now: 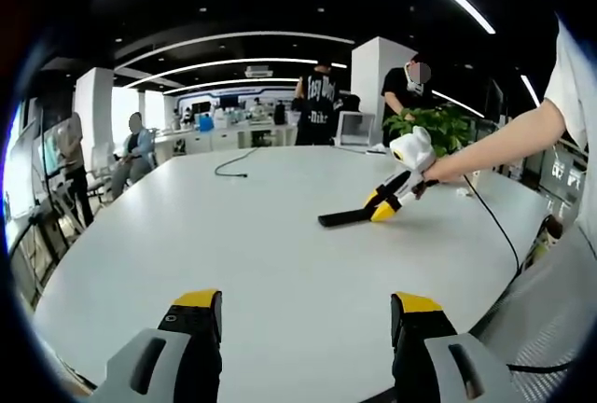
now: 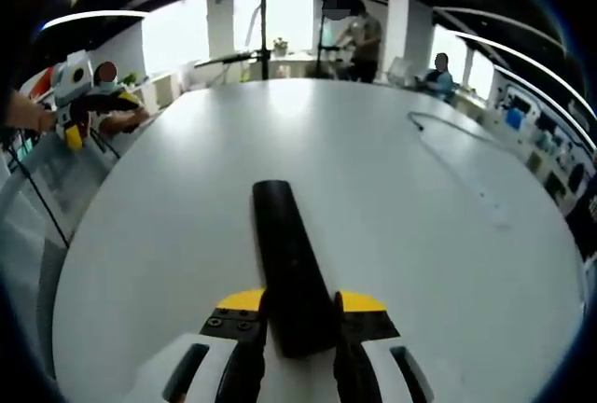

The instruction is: Press the specified remote control buttons in sequence, fully releasing each button before pressing the next.

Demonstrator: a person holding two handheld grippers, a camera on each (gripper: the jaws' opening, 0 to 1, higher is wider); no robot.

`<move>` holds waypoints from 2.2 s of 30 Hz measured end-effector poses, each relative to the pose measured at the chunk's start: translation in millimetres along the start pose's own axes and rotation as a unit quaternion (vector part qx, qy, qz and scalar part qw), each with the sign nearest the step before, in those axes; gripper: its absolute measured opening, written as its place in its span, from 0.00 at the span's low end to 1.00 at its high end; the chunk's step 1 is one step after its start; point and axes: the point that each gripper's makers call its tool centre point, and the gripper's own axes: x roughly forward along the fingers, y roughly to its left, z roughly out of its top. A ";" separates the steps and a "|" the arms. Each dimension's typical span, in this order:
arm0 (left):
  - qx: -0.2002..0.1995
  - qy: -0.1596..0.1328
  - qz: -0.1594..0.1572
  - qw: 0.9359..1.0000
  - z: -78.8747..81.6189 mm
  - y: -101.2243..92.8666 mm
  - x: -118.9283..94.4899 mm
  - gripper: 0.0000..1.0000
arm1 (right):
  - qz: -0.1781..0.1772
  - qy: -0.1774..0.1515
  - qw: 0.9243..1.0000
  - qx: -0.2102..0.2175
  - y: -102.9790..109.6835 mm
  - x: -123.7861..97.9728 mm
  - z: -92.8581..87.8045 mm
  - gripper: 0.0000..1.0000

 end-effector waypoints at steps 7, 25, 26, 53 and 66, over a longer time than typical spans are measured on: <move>0.000 0.002 -0.001 1.000 -0.8 -0.4 0.6 0.76 | -0.002 0.000 1.000 0.008 -1.8 3.0 -0.1 0.25; -0.001 0.000 0.002 1.000 -0.4 0.8 0.6 0.76 | -0.038 -0.062 0.997 0.035 11.2 -13.5 17.3 0.38; -0.001 0.000 0.002 1.000 -0.5 0.7 0.6 0.76 | -0.041 -0.070 0.996 0.040 13.3 -16.5 20.1 0.39; -0.006 -0.020 -0.002 1.000 5.2 0.2 -1.2 0.76 | -0.065 -0.146 0.982 0.097 50.6 -63.8 50.0 0.49; -0.008 -0.028 -0.011 1.000 8.3 -2.8 -1.2 0.76 | -0.095 -0.164 0.978 0.090 65.6 -83.4 61.5 0.51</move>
